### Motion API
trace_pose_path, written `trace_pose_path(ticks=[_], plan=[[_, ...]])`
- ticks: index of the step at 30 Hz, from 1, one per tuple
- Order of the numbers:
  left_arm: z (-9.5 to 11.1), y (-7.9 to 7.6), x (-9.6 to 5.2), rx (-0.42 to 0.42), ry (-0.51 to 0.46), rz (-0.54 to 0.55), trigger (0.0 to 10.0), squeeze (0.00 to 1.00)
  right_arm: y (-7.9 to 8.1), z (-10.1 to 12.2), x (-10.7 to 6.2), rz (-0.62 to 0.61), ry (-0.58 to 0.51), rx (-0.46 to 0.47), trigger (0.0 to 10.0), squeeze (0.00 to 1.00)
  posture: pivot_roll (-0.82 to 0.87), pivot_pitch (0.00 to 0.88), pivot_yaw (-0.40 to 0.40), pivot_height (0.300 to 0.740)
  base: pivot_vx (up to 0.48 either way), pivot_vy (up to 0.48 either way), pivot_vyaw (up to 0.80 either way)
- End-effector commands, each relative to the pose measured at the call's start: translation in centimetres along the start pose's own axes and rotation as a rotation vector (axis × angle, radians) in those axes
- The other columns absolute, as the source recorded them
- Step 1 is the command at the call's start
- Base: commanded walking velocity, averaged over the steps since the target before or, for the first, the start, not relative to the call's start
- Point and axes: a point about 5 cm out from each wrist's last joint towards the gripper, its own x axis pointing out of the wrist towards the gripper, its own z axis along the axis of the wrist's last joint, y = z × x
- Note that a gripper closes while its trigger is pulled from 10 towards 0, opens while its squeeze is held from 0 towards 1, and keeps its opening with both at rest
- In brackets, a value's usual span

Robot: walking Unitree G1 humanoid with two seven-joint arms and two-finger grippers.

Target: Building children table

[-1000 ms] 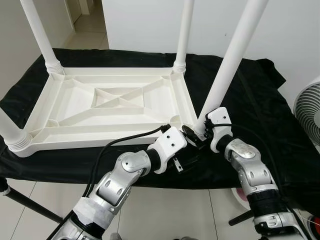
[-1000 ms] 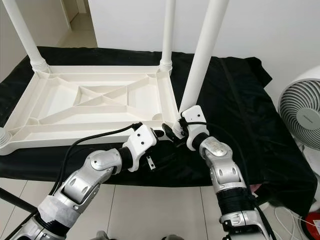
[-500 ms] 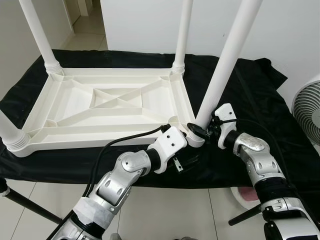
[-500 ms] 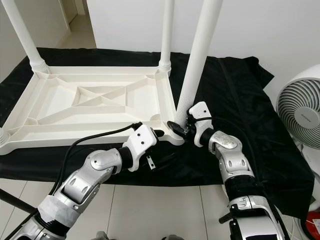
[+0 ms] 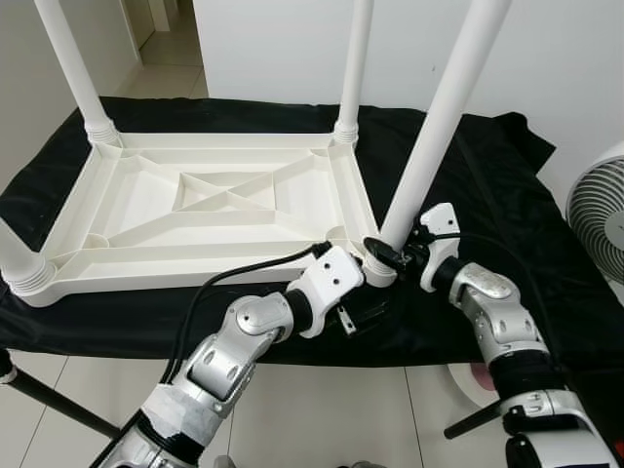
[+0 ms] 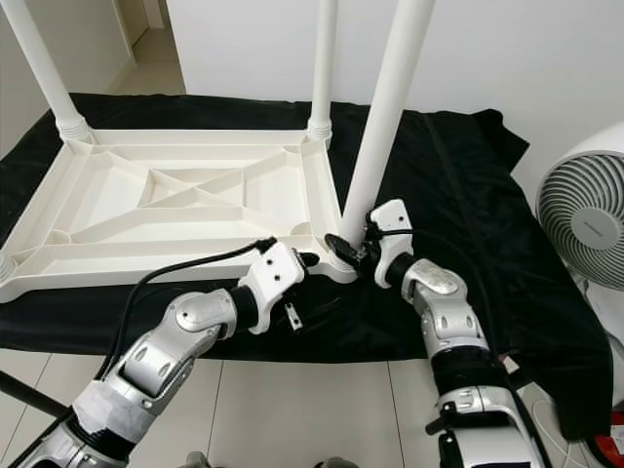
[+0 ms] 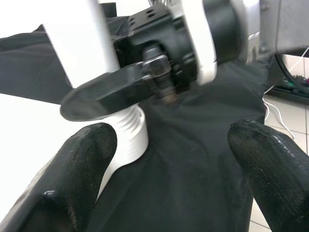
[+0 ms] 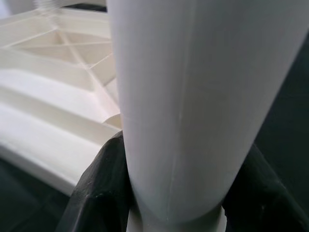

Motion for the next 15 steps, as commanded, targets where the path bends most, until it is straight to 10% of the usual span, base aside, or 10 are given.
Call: trace_pose_path(ticks=[1, 9, 15], plan=[[0.1, 0.0, 0.1, 0.008, 0.005, -0.015, 10.0, 0.0, 0.1, -0.7, -0.1, -0.085, 0.044, 0.035, 10.0, 0.0, -0.11, 0.055, 0.001, 0.74, 0.0, 0.0, 0.0], [0.1, -0.1, 0.2, 0.005, 0.005, -0.025, 10.0, 0.0, 2.3, -1.0, -1.5, -0.562, 0.044, 0.072, 10.0, 0.0, -0.13, 0.06, 0.006, 0.74, 0.0, 0.0, 0.0], [0.2, -0.1, 0.2, 0.007, 0.004, -0.026, 10.0, 0.0, 4.5, -1.0, -1.4, -0.585, 0.048, 0.111, 10.0, 0.0, -0.12, 0.06, 0.006, 0.74, 0.0, 0.0, 0.0]])
